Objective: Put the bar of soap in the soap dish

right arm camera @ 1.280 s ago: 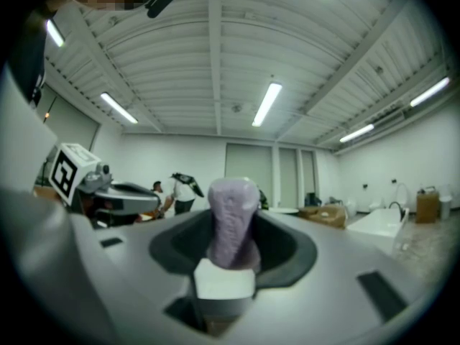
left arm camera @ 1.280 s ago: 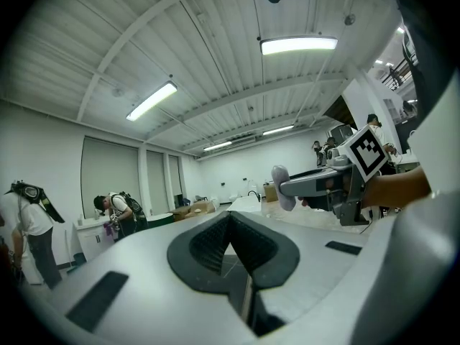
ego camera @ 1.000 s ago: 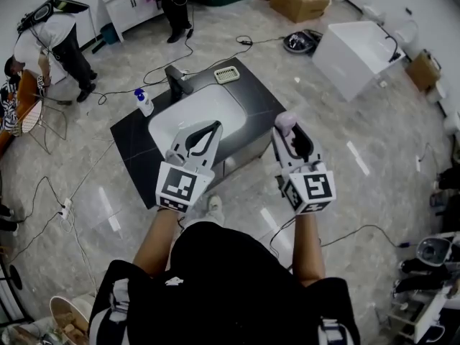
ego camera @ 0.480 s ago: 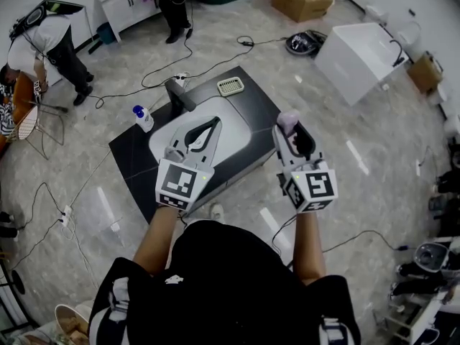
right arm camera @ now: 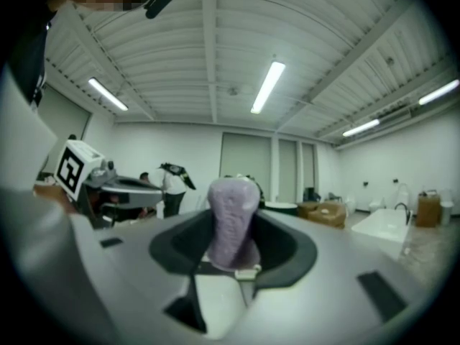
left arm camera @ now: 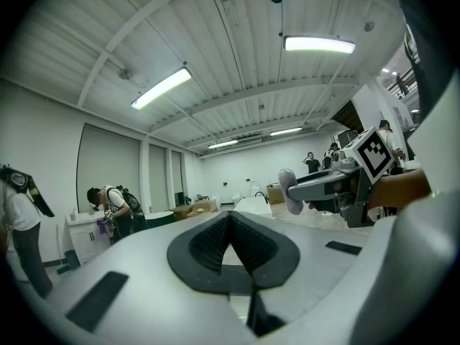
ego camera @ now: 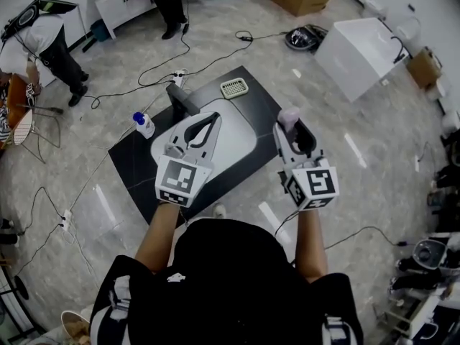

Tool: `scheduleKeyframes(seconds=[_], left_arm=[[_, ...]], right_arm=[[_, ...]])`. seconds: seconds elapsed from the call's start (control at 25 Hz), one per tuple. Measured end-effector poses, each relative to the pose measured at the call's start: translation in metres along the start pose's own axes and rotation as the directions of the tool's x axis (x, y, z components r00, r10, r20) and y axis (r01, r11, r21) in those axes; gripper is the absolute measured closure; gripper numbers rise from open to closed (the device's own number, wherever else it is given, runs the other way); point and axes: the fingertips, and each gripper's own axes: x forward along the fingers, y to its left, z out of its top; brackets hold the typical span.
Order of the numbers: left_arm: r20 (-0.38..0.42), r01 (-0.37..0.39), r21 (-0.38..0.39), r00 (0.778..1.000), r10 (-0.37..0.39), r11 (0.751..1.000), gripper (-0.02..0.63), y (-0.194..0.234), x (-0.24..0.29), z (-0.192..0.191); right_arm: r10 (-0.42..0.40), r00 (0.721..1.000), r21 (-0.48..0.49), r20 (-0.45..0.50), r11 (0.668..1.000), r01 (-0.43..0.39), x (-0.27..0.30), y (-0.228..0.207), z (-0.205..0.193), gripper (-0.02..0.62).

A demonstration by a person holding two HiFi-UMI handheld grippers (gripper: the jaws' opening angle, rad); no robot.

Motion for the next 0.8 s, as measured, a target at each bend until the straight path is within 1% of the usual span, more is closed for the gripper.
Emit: scheduleKeyframes(seconds=[0.16,0.32,0.56,0.8], left_arm=[[0.003,0.006,-0.006,1.000,-0.006,1.000,0.581,0.007,0.006,-0.002],[-0.012,0.017,-0.012,1.000,-0.017,1.000,0.581,0.008,0.016,-0.010],[-0.039,0.021,-0.020,0.999,-0.021,1.000,0.581,0.011,0.035,-0.018],[-0.079,-0.017,-0.029,0.997,0.015,0.999,0.581,0.018,0.057,-0.032]], right_arm=[[-0.010,1.000,-0.008,-0.011,1.000,0.010,0.010,-0.004,-0.001,0.391],[-0.014,1.000,-0.028,-0.025,1.000,0.014,0.019,-0.006,-0.005,0.391],[0.013,0.999,-0.026,-0.041,1.000,-0.014,0.040,-0.017,-0.010,0.391],[0.068,0.996,-0.008,-0.062,0.998,-0.068,0.071,-0.033,-0.023,0.393]])
